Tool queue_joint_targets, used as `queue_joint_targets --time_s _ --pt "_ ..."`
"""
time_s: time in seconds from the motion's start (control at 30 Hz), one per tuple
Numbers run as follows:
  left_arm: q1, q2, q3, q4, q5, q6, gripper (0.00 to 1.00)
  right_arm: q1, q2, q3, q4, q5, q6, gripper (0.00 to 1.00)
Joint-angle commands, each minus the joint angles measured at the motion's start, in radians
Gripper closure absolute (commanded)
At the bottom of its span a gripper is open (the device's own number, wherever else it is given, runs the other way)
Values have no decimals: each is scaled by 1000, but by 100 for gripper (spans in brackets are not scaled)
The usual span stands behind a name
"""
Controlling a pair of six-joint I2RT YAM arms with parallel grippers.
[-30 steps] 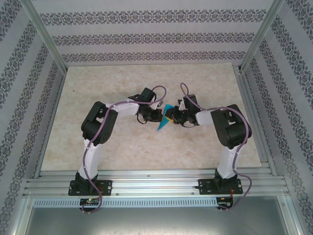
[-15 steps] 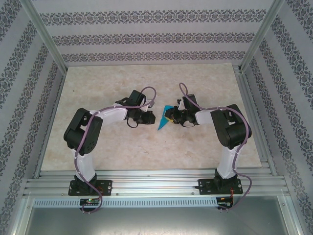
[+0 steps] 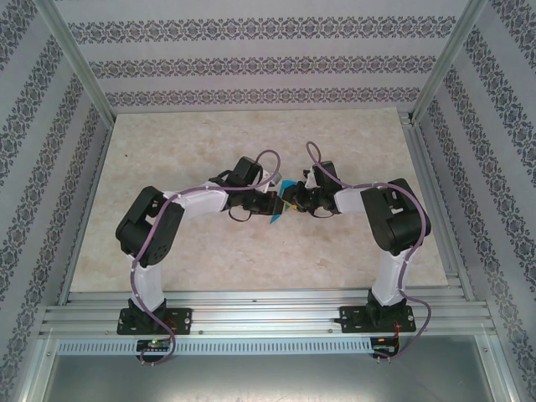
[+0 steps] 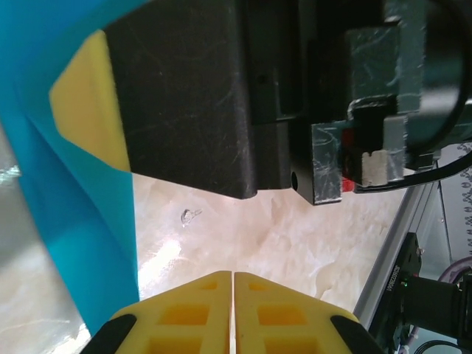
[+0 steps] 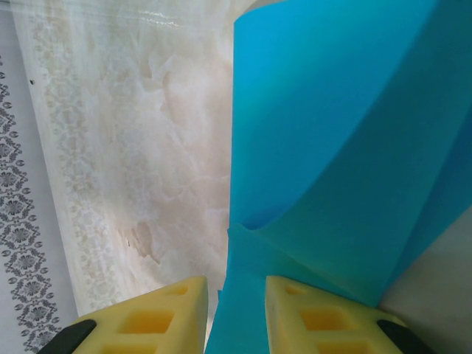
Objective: Fold a paper plane with a square sheet of paper (fold left side to right side)
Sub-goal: Fold the wing for the fifth time at the center of the table.
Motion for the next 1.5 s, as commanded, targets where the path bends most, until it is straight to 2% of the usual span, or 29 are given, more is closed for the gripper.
queue_joint_targets --time_s 0.0,0.2,1.13,1.47 --pt "-2 28 20 -2 -17 10 89 21 26 -24 -95 55 -24 72" --pt "-3 61 17 -50 -54 43 90 22 28 -21 -93 54 -24 72" --pt "-7 116 -79 -67 -147 60 91 21 18 -5 -100 46 -30 71" --pt "-23 116 -137 -87 -225 59 93 -42 -205 -9 -198 56 -100 68"
